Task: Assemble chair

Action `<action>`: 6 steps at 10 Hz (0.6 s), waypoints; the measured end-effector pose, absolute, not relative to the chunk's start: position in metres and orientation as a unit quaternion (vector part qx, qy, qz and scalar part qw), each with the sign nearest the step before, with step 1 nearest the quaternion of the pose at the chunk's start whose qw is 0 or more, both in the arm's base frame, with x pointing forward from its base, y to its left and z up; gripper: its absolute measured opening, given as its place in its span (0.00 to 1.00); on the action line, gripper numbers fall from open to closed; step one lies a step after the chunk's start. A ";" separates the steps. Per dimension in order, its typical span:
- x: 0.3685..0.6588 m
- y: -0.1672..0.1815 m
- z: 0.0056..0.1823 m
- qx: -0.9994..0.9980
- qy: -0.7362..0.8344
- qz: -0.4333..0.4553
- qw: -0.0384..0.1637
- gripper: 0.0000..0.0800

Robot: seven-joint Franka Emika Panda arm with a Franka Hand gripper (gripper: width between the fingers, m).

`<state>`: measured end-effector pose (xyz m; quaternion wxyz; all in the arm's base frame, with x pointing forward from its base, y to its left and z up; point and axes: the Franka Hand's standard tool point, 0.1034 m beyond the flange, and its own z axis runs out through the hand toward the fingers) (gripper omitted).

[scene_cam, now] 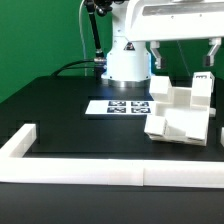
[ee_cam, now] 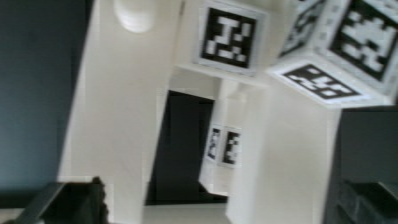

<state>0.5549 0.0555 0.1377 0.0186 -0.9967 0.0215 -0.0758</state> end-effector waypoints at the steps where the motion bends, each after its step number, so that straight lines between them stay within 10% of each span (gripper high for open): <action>1: 0.556 0.055 0.137 -0.997 0.022 -0.076 0.018 0.81; 6: 0.572 0.053 0.123 -0.997 0.022 -0.074 0.010 0.81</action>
Offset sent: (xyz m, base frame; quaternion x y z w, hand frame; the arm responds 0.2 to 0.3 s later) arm 0.0199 -0.0026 -0.0101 -0.0146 0.0097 0.0052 0.9998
